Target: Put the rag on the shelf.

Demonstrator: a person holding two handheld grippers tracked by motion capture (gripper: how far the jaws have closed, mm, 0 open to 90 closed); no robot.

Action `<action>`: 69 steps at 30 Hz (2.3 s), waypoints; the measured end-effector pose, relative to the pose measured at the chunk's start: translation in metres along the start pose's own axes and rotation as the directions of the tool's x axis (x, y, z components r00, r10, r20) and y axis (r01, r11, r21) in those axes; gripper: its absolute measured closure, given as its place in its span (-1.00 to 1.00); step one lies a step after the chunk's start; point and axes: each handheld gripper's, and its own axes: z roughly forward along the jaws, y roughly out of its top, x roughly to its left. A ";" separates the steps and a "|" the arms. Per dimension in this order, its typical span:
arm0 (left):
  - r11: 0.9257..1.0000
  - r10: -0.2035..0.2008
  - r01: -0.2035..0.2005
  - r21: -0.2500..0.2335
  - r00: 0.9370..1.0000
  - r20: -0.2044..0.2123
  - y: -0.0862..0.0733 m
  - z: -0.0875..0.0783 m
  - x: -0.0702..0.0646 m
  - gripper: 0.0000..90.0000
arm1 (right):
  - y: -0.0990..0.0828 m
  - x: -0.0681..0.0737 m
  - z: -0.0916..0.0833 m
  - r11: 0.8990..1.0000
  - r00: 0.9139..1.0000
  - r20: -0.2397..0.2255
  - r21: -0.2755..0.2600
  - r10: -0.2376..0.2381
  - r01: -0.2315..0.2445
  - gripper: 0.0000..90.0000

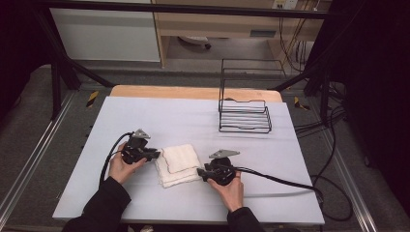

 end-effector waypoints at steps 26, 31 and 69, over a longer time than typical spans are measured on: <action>0.999 -0.051 0.051 -0.004 0.998 -0.035 -0.043 -0.045 -0.039 0.75 | 0.029 -0.012 0.028 0.993 0.994 -0.013 -0.028 -0.112 0.111 0.78; 0.997 -0.026 0.020 -0.070 0.995 -0.092 -0.031 -0.057 -0.032 0.23 | 0.033 -0.009 0.013 0.988 0.990 -0.027 -0.074 -0.138 0.136 0.31; 0.998 -0.054 0.053 -0.040 0.998 -0.016 0.032 0.038 -0.015 0.30 | -0.004 -0.048 -0.045 0.994 0.999 -0.002 -0.095 -0.054 0.053 -0.82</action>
